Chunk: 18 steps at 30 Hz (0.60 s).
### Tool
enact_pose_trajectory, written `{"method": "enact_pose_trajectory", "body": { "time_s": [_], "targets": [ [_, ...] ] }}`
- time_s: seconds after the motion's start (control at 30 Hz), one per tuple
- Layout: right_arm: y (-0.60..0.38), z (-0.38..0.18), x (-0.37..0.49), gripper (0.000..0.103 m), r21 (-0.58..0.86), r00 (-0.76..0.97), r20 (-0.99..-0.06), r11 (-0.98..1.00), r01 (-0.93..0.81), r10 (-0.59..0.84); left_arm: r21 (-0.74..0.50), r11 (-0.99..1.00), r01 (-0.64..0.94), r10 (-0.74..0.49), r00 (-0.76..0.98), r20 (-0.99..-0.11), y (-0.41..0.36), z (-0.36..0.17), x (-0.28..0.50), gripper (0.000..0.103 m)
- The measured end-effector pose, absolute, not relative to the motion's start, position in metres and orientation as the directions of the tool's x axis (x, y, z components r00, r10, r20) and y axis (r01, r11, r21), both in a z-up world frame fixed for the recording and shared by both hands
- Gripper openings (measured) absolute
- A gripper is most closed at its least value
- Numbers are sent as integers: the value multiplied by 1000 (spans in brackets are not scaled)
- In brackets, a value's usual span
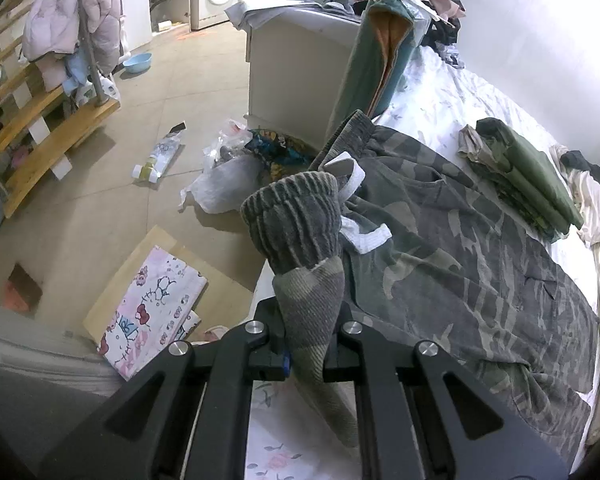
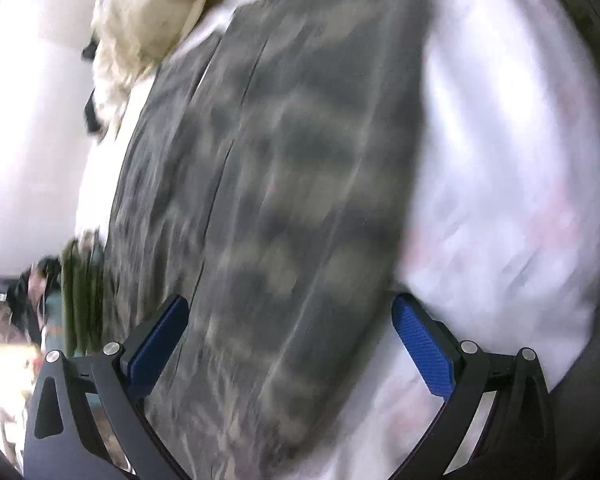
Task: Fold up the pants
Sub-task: 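Lift the cuff with the left gripper while the right gripper grasps the other cuff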
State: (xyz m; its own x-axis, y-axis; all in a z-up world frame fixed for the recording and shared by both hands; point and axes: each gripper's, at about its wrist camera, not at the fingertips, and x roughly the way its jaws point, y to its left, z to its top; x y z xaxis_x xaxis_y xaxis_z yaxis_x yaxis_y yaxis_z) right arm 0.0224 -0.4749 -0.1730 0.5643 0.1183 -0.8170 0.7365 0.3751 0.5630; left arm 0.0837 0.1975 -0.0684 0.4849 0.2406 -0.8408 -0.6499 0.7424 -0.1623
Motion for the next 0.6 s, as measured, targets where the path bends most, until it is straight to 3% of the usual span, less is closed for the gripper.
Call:
{"method": "enact_pose_trajectory", "body": {
  "time_s": [0.13, 0.33, 0.43, 0.5, 0.53, 0.57, 0.6],
  "targets": [
    [-495, -171, 13, 103, 602, 571, -797, 328, 728, 196, -168, 740, -651, 238, 487, -841, 198, -69, 83, 6],
    [-522, -175, 28, 102, 544, 517, -838, 334, 770, 175, -176, 732, -658, 234, 485, -843, 198, -69, 84, 6],
    [-539, -170, 46, 88, 519, 516, -849, 355, 777, 112, -177, 733, -657, 231, 485, -844, 198, -70, 83, 6],
    [-555, -163, 59, 71, 504, 524, -850, 375, 778, 54, -172, 734, -657, 235, 483, -843, 198, -70, 84, 6],
    [-568, -159, 64, 70, 483, 515, -857, 368, 795, 11, -169, 733, -659, 237, 480, -845, 198, -71, 84, 6],
    [-578, -158, 66, 63, 479, 514, -858, 346, 807, -11, -163, 734, -659, 239, 475, -847, 198, -72, 85, 6],
    [-586, -156, 68, 50, 474, 510, -860, 326, 818, -29, -158, 735, -659, 241, 471, -849, 198, -74, 85, 6]
  ]
}}
